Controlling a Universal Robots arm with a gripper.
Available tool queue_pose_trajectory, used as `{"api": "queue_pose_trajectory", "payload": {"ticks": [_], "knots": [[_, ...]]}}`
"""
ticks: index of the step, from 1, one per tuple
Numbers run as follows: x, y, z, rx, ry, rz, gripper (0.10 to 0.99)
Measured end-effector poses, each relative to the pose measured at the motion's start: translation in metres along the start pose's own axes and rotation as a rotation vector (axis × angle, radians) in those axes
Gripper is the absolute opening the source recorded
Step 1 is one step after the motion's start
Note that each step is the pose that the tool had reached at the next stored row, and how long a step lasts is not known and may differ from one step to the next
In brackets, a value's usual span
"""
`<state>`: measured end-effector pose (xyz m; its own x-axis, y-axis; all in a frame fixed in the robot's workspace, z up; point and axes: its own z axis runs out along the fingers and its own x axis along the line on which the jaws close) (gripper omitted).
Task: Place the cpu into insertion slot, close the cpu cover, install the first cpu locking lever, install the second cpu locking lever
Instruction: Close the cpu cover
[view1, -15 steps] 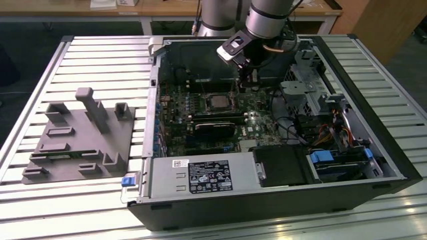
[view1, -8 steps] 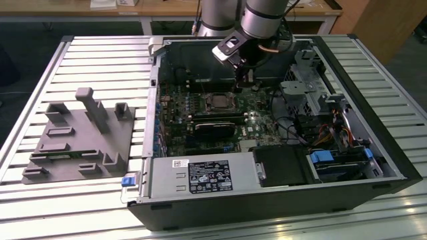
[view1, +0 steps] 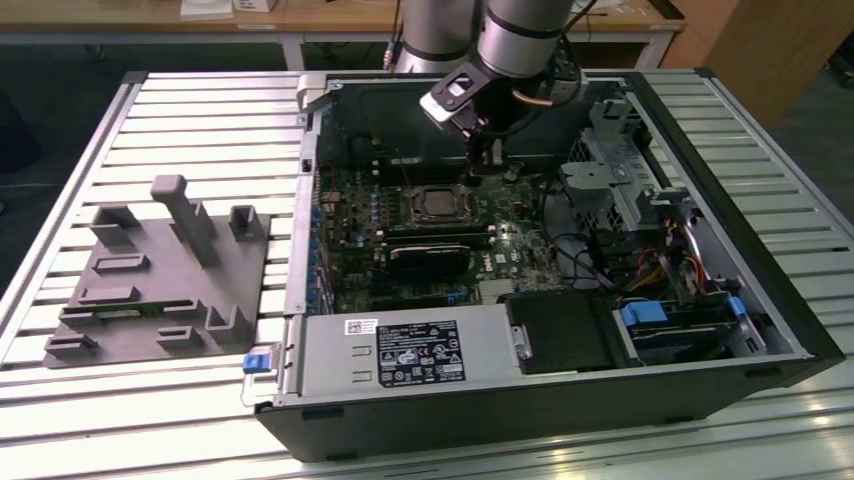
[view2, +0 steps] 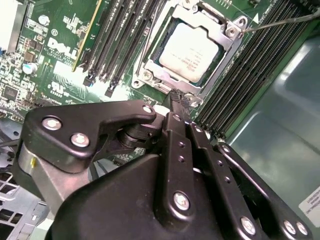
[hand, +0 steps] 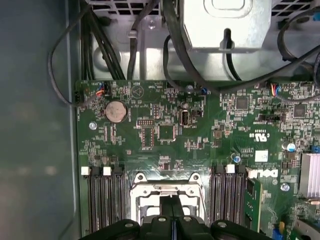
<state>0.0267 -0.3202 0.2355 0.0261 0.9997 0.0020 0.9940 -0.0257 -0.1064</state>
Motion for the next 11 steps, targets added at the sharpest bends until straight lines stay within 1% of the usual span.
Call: {"api": "queue_pose_trajectory", "payload": {"ticks": [2,3,4,7,8,9,11], "knots": [[-0.0001,-0.0032,0.0011,-0.007,0.0002,0.000,0.106],[-0.0001,-0.0053,0.0018,-0.014,0.0002,0.000,0.106],[-0.0002,-0.0070,0.0024,-0.021,0.0004,0.000,0.106],[-0.0004,-0.0134,0.0048,-0.049,0.0012,0.000,0.106],[-0.0005,-0.0155,0.0056,-0.056,0.0014,0.000,0.106],[-0.0006,-0.0174,0.0066,-0.061,0.0016,0.000,0.106],[-0.0008,-0.0216,0.0085,-0.067,0.0016,0.000,0.106]]}}
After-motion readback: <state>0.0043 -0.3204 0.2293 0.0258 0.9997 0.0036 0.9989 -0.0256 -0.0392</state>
